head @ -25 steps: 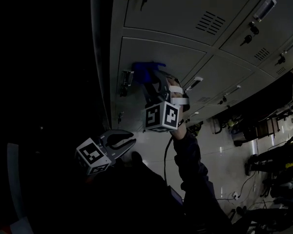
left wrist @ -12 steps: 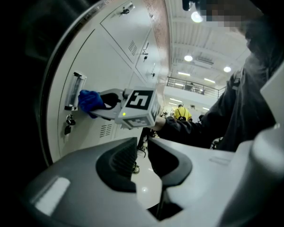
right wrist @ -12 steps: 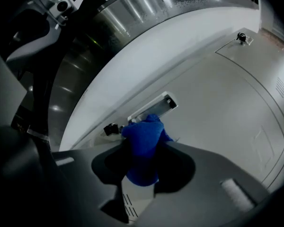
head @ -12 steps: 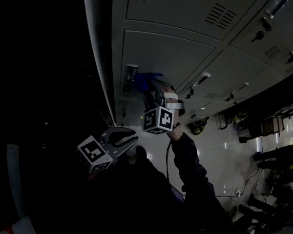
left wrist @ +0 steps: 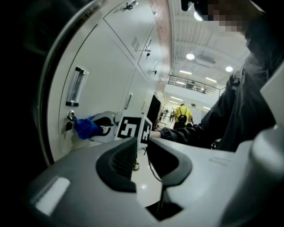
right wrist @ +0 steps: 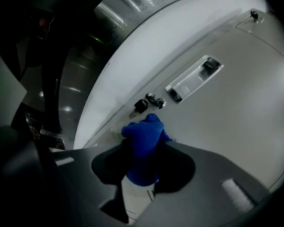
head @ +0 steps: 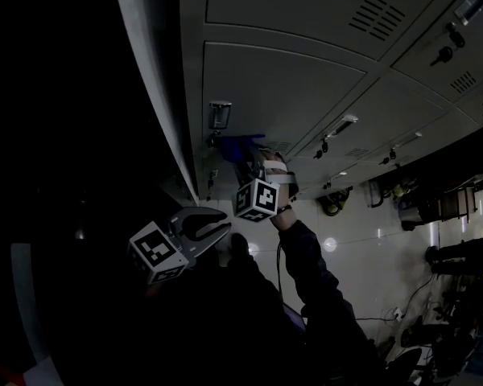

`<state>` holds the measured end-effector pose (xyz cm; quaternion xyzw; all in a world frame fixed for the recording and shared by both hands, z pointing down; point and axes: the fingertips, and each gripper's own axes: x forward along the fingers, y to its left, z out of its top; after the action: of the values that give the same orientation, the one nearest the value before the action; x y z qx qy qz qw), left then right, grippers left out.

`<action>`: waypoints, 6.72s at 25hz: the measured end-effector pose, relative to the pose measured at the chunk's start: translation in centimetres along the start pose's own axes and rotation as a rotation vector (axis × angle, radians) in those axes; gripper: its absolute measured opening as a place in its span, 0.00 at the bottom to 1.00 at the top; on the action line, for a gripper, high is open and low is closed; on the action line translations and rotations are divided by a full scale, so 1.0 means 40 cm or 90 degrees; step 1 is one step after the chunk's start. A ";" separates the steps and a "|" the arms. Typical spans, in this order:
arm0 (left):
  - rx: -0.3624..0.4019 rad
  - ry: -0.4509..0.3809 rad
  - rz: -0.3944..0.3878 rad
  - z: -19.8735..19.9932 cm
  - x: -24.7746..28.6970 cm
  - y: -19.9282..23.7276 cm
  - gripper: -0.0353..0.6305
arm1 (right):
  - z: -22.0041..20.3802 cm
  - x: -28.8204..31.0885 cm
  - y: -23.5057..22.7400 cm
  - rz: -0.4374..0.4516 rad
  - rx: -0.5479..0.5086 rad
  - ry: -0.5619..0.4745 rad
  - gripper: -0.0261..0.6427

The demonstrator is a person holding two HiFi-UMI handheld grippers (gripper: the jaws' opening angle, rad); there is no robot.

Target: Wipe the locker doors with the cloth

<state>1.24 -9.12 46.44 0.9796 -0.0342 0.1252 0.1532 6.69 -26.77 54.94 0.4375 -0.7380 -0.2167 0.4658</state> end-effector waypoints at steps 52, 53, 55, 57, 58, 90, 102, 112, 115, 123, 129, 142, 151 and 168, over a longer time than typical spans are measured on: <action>0.053 -0.050 -0.004 0.084 0.021 -0.016 0.12 | 0.261 -0.429 -0.585 -0.295 -0.083 -0.088 0.22; 0.054 -0.050 -0.005 0.085 0.022 -0.015 0.12 | 0.253 -0.423 -0.589 -0.293 -0.078 -0.085 0.23; 0.053 -0.048 -0.007 0.083 0.024 -0.013 0.12 | 0.242 -0.414 -0.583 -0.291 -0.074 -0.084 0.22; 0.055 -0.046 -0.009 0.085 0.028 -0.005 0.12 | 0.228 -0.402 -0.569 -0.292 -0.079 -0.079 0.22; 0.057 -0.047 -0.009 0.086 0.032 0.001 0.12 | 0.218 -0.392 -0.560 -0.290 -0.079 -0.078 0.22; 0.030 0.008 -0.011 0.024 0.061 -0.007 0.12 | -0.098 -0.039 -0.047 -0.022 -0.063 0.044 0.23; 0.017 0.039 0.007 -0.011 0.058 -0.022 0.12 | -0.195 0.044 0.088 0.062 -0.005 0.073 0.23; 0.039 0.046 -0.036 -0.005 0.095 -0.068 0.12 | -0.066 -0.211 -0.116 -0.037 -0.004 -0.014 0.23; 0.046 0.038 -0.056 0.010 0.110 -0.091 0.12 | 0.001 -0.332 -0.260 -0.113 -0.026 -0.028 0.23; 0.054 0.012 -0.072 0.017 0.129 -0.115 0.12 | 0.129 -0.502 -0.554 -0.270 -0.098 -0.050 0.23; 0.041 -0.011 -0.043 0.024 0.111 -0.101 0.12 | 0.111 -0.469 -0.622 -0.296 -0.110 -0.017 0.23; 0.010 -0.003 -0.030 -0.005 0.114 -0.075 0.12 | -0.066 -0.279 -0.368 -0.209 -0.100 0.017 0.23; -0.011 0.032 -0.027 0.005 0.119 -0.082 0.12 | -0.175 -0.156 -0.190 -0.137 -0.074 0.035 0.23; -0.011 0.090 -0.007 -0.030 0.132 -0.049 0.12 | -0.329 0.014 0.068 -0.024 -0.004 0.050 0.23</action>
<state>6.27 -7.02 48.34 0.9672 -0.0189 0.1928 0.1643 16.90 -24.67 63.43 0.4583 -0.7101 -0.2105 0.4914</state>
